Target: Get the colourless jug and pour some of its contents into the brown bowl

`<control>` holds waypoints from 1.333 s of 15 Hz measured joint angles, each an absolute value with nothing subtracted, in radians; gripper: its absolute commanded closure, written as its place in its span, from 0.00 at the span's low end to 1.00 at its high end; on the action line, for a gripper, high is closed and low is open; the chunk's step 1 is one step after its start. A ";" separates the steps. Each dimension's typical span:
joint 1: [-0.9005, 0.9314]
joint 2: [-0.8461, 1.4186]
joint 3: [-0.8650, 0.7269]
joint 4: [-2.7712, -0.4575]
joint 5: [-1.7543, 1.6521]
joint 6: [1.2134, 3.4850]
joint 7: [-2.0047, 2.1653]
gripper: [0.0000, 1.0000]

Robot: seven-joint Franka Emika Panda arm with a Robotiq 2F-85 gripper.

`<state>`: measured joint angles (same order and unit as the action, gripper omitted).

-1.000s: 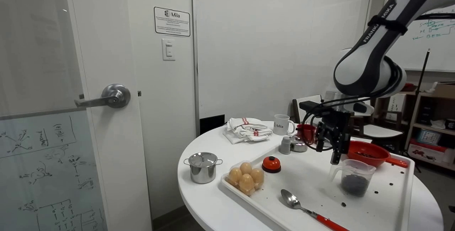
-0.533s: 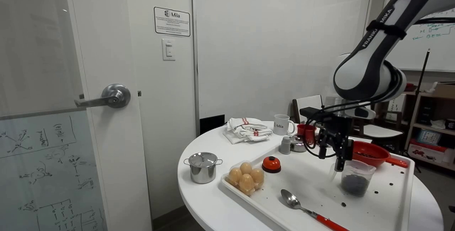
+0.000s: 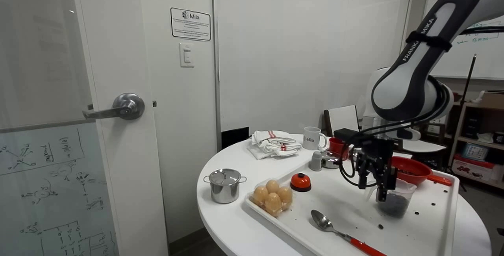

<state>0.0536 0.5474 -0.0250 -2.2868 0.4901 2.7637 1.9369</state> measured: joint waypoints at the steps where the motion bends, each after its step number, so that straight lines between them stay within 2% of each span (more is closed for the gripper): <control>1: 0.050 0.548 -0.019 -2.297 0.492 2.776 1.937 0.53; 7: 0.033 0.549 0.010 -2.349 0.503 2.851 1.936 0.98; 8: 0.031 0.549 0.014 -2.354 0.503 2.858 1.936 0.99; 9: 0.030 0.549 0.016 -2.357 0.503 2.863 1.936 0.95; 11: 0.029 0.549 0.019 -2.361 0.503 2.865 1.936 1.00; 12: 0.029 0.549 0.020 -2.362 0.503 2.865 1.936 0.74; 20: 0.016 0.549 0.035 -2.367 0.503 2.866 1.907 0.14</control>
